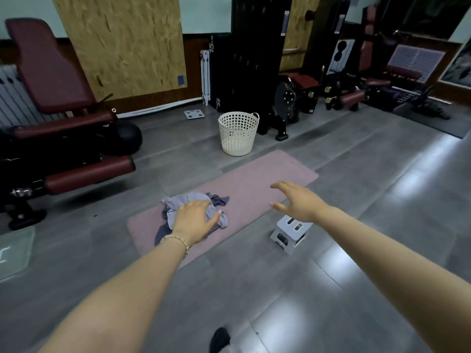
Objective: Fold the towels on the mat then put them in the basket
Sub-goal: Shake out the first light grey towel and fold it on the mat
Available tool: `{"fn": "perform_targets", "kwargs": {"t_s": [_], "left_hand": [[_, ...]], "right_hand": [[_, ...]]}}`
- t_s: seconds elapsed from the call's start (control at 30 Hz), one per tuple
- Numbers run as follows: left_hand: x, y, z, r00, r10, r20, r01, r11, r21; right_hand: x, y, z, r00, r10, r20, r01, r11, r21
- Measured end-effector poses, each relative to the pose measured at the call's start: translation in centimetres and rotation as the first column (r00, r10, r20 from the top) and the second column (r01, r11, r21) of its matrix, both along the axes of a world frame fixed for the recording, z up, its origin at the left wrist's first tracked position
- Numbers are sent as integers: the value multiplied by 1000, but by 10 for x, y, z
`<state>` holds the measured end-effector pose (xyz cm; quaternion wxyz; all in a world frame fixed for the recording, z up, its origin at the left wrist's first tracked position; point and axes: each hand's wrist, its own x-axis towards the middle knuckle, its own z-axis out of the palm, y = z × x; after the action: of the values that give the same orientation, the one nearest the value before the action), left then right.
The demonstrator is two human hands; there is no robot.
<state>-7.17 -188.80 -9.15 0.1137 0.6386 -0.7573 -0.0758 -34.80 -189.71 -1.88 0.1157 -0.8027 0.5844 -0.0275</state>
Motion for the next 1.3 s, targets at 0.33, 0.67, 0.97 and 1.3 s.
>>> {"fn": "perform_targets", "kwargs": {"t_s": [0.33,0.67,0.97,1.3], "left_hand": [[-44,-243,4,998,-62,24,61,996,64],[-93,-437,-32,984,177,-32,-172,978,119],[-90,-563,-34,940,340,-24,-331,928,174],[-76,-685,-62,946,321,-37,-305,925,227]], "right_hand": [[-48,-242,-20,994,-79,76,74,995,60],[-77,-511,-37,992,99,76,-104,993,60],[-45,-679,-45,943,326,72,-329,944,37],[-36,-787,-73,955,290,58,-295,946,136]]}}
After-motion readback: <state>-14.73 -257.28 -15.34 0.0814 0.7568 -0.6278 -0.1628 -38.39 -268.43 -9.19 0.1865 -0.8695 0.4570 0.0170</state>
